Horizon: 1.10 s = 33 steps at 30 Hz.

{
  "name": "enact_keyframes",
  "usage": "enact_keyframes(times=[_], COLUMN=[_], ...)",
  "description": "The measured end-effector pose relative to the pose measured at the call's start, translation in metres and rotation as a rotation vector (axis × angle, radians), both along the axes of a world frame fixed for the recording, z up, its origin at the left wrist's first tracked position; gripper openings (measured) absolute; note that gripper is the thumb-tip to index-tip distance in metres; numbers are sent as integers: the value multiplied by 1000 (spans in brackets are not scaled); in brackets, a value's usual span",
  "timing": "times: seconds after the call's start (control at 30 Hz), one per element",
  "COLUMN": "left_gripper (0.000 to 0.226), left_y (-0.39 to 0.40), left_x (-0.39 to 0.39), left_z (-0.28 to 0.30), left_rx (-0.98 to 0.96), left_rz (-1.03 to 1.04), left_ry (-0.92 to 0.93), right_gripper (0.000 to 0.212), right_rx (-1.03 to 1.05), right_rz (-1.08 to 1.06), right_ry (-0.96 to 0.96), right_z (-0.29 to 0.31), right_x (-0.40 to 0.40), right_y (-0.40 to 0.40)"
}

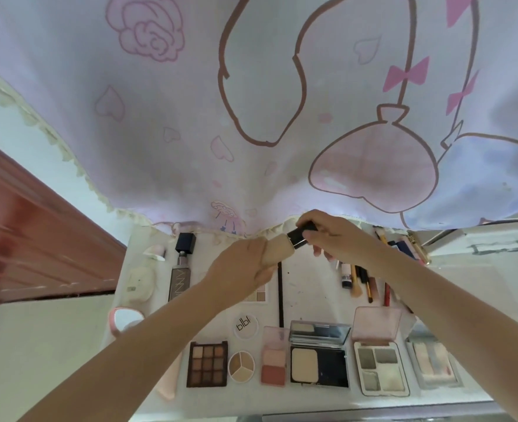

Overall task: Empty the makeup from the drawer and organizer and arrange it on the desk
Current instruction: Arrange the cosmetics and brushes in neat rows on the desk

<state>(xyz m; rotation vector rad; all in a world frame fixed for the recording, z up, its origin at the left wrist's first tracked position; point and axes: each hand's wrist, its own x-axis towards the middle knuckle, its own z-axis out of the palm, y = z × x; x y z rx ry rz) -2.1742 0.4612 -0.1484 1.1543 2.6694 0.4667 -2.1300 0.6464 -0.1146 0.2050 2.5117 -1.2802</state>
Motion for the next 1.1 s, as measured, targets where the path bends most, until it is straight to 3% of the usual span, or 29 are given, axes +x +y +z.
enact_keyframes(times=[0.1, 0.2, 0.27, 0.33, 0.4, 0.47, 0.57, 0.63, 0.7, 0.73, 0.8, 0.87, 0.97, 1.1], left_gripper=[58, 76, 57, 40, 37, 37, 39, 37, 35, 34, 32, 30, 28, 28], left_y=[3, 1, 3, 5, 5, 5, 7, 9, 10, 11, 15, 18, 23, 32], left_x=[4, 4, 9, 12, 12, 16, 20, 21, 21, 22, 23, 26, 26, 26], left_z=[-5, -16, -17, -15, -19, -18, -20, -24, -28, -29, -30, -30, -32, -36], left_rx=[-239, -244, -176, -194, -145, -150, -175, -172, -169, -174, -169, -185, -166, -94], left_rz=[-59, -39, -29, 44, 100, 94, 69, 81, 88, 89, 81, 64, 63, 91], left_ry=[205, 276, 127, 21, -7, -3, 4, -21, -57, -76, -101, -145, -294, -588], right_gripper=[27, 19, 12, 27, 36, 20, 20, 8, 27, 29, 8, 18, 10, 21], right_rx=[74, 107, 43, -47, -127, -187, -67, -77, -173, -186, -122, -33, 34, 84], right_rz=[35, 33, -26, -18, -34, -97, -63, 22, 68, 56, 29, 25, 98, 155], right_ry=[-78, -24, 103, 192, 108, -22, -60, -34, -75, -112, -154, -158, -90, -44], right_z=[-8, -19, -23, -29, -33, -34, -36, -34, -34, -34, -35, -38, -39, -36], right_x=[0, 2, 6, 10, 12, 10, 8, 9, 9, 9, 7, 4, 5, 6], right_y=[-1, -3, -2, 1, 3, 4, 10, 16, 24, 25, 24, 25, 33, 50])
